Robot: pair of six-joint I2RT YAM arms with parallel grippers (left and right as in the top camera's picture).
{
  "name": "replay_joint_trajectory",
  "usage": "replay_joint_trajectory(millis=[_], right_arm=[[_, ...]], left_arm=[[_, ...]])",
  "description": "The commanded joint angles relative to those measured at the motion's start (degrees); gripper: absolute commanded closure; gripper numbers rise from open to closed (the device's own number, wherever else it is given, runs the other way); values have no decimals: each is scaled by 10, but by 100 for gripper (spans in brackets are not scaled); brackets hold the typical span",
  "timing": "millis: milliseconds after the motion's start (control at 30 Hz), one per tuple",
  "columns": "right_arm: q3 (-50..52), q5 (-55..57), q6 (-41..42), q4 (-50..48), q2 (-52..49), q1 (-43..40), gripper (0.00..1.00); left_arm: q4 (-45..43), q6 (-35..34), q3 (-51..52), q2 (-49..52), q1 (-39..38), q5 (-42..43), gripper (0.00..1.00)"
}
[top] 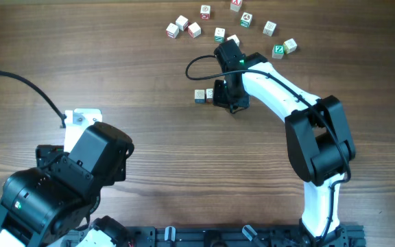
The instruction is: Form a horizontal line
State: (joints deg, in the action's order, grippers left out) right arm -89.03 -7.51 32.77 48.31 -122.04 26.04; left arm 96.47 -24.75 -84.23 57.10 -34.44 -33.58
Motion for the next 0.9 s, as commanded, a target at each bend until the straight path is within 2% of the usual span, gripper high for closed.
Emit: replay_joint_trajectory(millis=[0, 867], right_arm=[[6, -18, 4, -3, -12, -1, 95], [6, -18, 2, -8, -12, -1, 95]], left_arm=[[0, -12, -1, -2, 2, -3, 0], [0, -12, -1, -2, 2, -3, 0]])
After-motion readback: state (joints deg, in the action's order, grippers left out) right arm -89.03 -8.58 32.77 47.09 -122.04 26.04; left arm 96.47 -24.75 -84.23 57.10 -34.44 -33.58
